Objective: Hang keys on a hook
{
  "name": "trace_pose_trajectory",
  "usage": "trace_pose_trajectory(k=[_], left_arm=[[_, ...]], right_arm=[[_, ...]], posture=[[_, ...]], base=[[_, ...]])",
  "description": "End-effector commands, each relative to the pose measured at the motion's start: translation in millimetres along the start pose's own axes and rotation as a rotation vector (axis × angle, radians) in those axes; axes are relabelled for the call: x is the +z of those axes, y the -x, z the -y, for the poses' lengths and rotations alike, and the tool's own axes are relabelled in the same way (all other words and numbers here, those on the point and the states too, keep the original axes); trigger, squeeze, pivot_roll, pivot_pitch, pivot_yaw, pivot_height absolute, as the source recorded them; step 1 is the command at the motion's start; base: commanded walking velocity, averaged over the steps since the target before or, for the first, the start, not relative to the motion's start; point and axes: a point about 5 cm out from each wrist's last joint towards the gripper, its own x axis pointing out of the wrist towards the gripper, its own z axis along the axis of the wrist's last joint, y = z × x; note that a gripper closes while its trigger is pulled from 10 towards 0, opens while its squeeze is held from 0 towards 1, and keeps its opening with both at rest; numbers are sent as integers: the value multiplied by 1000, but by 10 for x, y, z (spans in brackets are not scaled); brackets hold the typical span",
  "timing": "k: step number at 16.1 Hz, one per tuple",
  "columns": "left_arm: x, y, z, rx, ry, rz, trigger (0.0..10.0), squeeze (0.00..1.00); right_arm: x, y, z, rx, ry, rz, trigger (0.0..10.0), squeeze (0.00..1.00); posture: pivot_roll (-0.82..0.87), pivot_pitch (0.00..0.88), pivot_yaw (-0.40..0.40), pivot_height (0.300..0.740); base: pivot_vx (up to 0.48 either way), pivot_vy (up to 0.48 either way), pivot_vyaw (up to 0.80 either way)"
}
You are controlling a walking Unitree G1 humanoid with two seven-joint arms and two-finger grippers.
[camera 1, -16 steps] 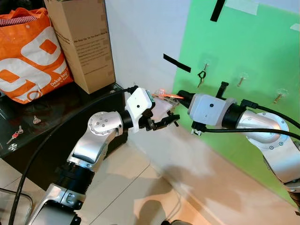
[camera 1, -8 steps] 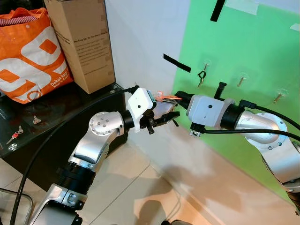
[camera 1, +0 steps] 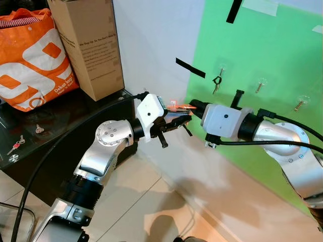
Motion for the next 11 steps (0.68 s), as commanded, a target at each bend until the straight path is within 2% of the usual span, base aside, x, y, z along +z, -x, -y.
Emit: trace_pose_trajectory(k=[1, 2, 5, 7, 9, 11], left_arm=[[105, -1, 5, -8, -19, 49, 0, 0], [107, 17, 12, -10, -7, 55, 0, 0], [110, 89, -7, -6, 38, 72, 0, 0], [117, 189, -63, -5, 77, 80, 0, 0], [128, 262, -117, 9, 63, 73, 0, 0], [181, 320, -200, 88, 16, 97, 39, 0]], right_arm=[[6, 20, 18, 2, -21, 5, 10000, 349], [0, 28, 17, 1, -34, 4, 10000, 996], [-5, 41, 13, 5, -58, 5, 10000, 1000], [-25, 78, 1, -3, -70, -6, 10000, 1000], [-86, 138, -19, -20, -91, -37, 10000, 1000], [-220, 247, -105, -48, -143, -100, 10000, 1000]], posture=[[-106, 0, -25, 740], [-107, 0, -24, 740], [-108, 0, -24, 740], [-109, 0, -24, 740], [-109, 0, -24, 740], [-114, 0, -20, 740]], base=[[0, 0, 0], [0, 0, 0], [0, 0, 0], [0, 0, 0], [0, 0, 0], [0, 0, 0]])
